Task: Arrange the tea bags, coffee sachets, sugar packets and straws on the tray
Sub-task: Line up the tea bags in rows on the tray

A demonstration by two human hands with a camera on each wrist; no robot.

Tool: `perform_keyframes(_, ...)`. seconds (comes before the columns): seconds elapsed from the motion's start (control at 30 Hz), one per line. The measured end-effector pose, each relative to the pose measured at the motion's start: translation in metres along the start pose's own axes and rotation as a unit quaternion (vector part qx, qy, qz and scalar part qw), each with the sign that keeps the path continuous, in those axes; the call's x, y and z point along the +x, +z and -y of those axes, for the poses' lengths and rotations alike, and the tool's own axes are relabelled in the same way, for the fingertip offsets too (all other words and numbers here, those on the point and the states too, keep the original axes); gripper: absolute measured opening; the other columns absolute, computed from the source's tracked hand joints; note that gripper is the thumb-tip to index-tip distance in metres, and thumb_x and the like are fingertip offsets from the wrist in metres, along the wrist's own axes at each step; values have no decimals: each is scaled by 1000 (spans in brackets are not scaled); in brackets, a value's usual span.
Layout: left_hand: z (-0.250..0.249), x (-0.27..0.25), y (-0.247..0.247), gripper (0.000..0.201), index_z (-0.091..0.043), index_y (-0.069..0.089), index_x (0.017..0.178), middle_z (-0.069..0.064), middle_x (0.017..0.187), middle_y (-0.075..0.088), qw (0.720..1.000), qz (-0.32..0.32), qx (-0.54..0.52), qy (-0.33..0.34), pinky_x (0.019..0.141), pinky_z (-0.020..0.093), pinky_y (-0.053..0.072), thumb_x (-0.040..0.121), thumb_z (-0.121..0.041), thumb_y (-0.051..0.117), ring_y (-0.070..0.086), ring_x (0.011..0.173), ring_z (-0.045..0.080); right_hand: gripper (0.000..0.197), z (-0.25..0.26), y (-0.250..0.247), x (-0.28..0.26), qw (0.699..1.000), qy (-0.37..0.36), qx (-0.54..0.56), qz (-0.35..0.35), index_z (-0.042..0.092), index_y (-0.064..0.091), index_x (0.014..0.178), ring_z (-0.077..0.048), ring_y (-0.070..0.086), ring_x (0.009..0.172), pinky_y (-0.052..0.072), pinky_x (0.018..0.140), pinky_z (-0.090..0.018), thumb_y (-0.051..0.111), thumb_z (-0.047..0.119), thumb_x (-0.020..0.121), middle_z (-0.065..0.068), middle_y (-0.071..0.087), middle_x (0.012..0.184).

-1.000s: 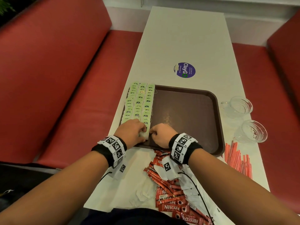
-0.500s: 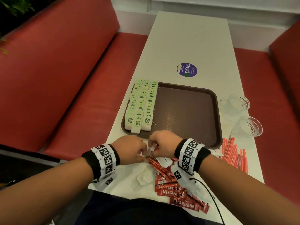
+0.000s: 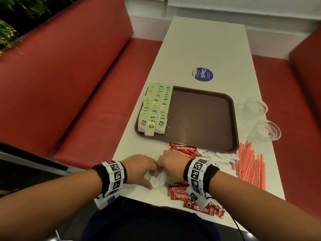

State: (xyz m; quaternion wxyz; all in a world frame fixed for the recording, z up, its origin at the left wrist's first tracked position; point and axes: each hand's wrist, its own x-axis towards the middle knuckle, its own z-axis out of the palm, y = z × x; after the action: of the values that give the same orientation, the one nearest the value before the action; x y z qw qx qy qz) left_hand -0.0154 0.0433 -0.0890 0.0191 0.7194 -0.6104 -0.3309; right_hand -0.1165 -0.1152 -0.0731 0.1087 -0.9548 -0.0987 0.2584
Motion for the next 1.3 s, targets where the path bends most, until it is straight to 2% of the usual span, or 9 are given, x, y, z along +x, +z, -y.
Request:
perform_keyframes(0.27,7,-3,-1,38,-32,73,104,-10,102,70,996,-70,16,57,76,36,52,86,-59,52,63,91,13,31,1,-3,-4,1000,-7,-23,-6,27,70,109,-19,50,95,47,81,-38,64,41,82,3,64,93)
perform_keyframes(0.43,13,-2,-21,23,-29,75,92,-12,90,70,983,-165,-62,56,72,25,49,89,-48,62,58,75,-1,22,-7,-10,-1,997,25,74,-26,22,72,105,-24,58,94,50,83,-39,56,22,91,-1,68,97)
perform_keyframes(0.57,16,0,-51,9,-30,75,93,-20,72,58,978,-189,-88,-4,64,15,37,89,-36,71,50,65,-2,18,-18,-23,1,977,73,178,-89,22,68,108,-22,61,88,47,74,-29,63,24,90,-2,69,98)
perform_keyframes(0.7,27,3,-72,6,-30,75,92,-14,75,66,968,-218,-119,-34,63,22,45,87,-34,75,54,66,6,12,-37,-33,3,956,111,230,-146,19,66,92,-13,54,73,42,65,-25,73,26,84,6,61,82)
perform_keyframes(0.83,38,9,-87,6,-30,73,94,-11,76,68,964,-222,-131,-62,66,29,51,89,-33,72,59,67,9,15,-53,-39,5,924,125,304,-195,18,53,75,-10,46,62,38,60,-28,63,16,87,6,53,70)
perform_keyframes(1.0,38,23,-98,4,-31,72,91,-10,53,52,958,-240,-135,-73,51,20,36,90,-35,71,43,50,10,3,-60,-48,13,903,115,360,-203,16,45,97,-22,56,68,47,61,-37,48,16,97,-11,65,86)
perform_keyframes(1.1,35,35,-103,4,-30,72,92,-12,61,56,953,-262,-136,-62,53,14,36,90,-33,71,47,56,8,11,-62,-50,21,914,101,338,-201,21,46,102,-26,60,72,47,64,-37,55,21,95,-10,65,89)
perform_keyframes(1.23,40,48,-104,1,-27,69,92,-7,74,68,935,-286,-199,-64,59,13,42,93,-26,69,54,60,7,5,-66,-49,29,917,95,321,-217,21,53,93,-16,54,76,39,62,-25,56,22,97,1,62,87)
perform_keyframes(1.3,44,55,-104,2,-26,68,92,-7,74,69,934,-278,-211,-72,62,14,44,93,-25,68,57,62,5,8,-70,-46,32,917,108,314,-221,22,53,91,-16,54,76,38,63,-27,55,23,98,0,62,88)
